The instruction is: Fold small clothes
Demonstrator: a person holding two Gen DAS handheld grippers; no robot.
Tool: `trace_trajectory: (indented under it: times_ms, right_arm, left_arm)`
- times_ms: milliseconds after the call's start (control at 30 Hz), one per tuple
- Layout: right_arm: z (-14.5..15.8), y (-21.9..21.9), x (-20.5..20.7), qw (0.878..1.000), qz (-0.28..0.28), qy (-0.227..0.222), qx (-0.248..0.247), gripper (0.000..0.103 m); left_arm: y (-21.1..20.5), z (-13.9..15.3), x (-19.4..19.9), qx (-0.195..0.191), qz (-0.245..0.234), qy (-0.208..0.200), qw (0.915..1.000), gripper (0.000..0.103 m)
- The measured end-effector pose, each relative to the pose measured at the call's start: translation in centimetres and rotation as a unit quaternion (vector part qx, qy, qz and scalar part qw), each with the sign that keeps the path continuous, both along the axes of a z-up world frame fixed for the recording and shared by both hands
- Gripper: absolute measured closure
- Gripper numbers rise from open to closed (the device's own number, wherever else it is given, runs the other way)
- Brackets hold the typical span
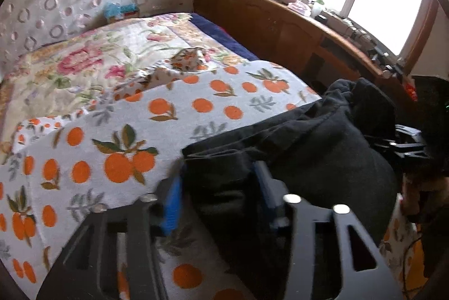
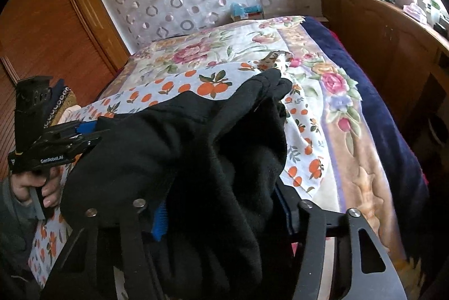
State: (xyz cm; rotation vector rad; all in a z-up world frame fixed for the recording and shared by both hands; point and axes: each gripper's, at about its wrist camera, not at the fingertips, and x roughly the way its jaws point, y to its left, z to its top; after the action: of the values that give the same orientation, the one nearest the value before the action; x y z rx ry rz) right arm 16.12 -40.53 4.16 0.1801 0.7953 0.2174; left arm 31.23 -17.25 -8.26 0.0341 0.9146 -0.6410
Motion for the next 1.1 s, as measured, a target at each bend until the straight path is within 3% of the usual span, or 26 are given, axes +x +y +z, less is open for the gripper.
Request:
trace_trajectory:
  times_ms: [100,200,467,600,900,1100]
  right_arm:
    - [0.2,0.6,-0.7,1.0,0.008,-0.009,-0.004,0.06]
    - [0.4,1.0,-1.1,1.0,0.013,-0.014,-0.016,0.07]
    - [2.7,1.6,-3.3,0.997,0.019,-0.07,-0.04,0.077]
    - [4.1,3.0,-4.1,0.994,0.034,-0.094,-0.053,0.077]
    - [6.4,9.3,-2.8,0.983,0.102,-0.137,-0.07,0.077]
    - [7.2,14.9,-0.2,0.97,0.169,-0.158,-0.073,0.077]
  left_arm:
    - [0.0,0.2,0.0,-0.016,-0.006,0.013,0.9998,0.086]
    - [0.0,1.0,-0.6,-0.018,-0.008,0.004,0.9998,0.091]
    - [1.3,6.6,-4.8,-0.052,-0.005,-0.075,0.9958,0.093]
    - [3.2,8.4,-6.8,-0.047,0.012,-0.111,0.9926,0.093]
    - [11.2,11.5,-9.6,-0.052,0.084,-0.157,0.9827,0.093]
    - [17.6,12.5,-11.4,-0.041,0.146,-0.184,0.9711,0.093]
